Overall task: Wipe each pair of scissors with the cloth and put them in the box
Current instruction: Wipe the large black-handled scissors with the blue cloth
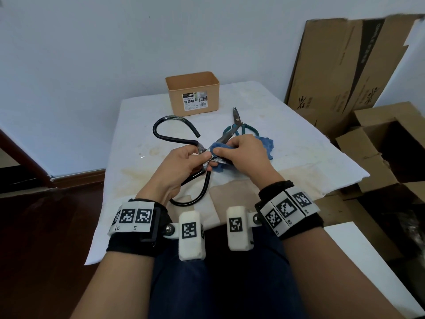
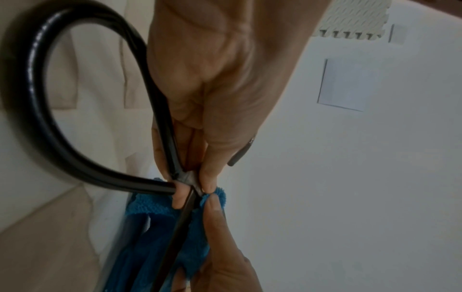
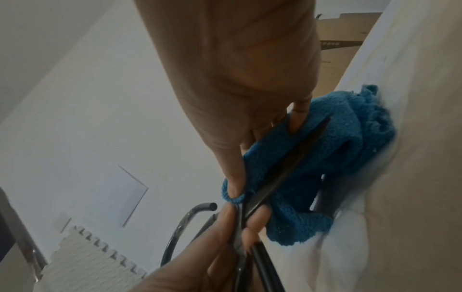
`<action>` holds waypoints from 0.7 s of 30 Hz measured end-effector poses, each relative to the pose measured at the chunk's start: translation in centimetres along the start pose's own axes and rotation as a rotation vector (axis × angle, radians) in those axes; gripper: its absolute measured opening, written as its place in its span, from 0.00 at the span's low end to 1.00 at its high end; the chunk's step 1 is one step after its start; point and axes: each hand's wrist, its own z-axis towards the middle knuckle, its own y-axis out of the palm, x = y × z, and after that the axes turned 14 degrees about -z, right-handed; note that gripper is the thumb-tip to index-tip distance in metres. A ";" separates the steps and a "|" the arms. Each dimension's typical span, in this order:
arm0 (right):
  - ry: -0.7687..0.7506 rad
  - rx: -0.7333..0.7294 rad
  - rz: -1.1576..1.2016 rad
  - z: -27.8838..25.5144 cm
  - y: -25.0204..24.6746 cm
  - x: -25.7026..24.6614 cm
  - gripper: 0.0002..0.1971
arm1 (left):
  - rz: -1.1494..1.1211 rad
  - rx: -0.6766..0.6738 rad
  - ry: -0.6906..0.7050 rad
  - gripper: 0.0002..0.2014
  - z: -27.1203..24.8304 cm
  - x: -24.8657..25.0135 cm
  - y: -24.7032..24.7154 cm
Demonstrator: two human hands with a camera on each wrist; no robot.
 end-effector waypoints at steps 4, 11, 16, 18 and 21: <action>-0.006 0.046 0.055 -0.1 0.4 0.2 0.20 | -0.001 -0.009 -0.003 0.04 0.0 0.1 0.1; -0.012 0.086 0.094 -0.2 0.5 0.2 0.24 | 0.015 -0.021 -0.022 0.04 0.0 0.4 0.0; -0.008 0.095 0.119 -0.4 0.3 0.1 0.27 | 0.003 -0.018 -0.027 0.04 0.0 0.3 0.0; -0.003 0.094 0.134 -0.4 0.3 0.1 0.28 | 0.004 -0.018 -0.023 0.04 -0.1 0.3 0.1; 0.010 0.084 0.135 -0.4 0.3 0.1 0.29 | 0.011 -0.013 -0.025 0.05 -0.3 0.4 0.2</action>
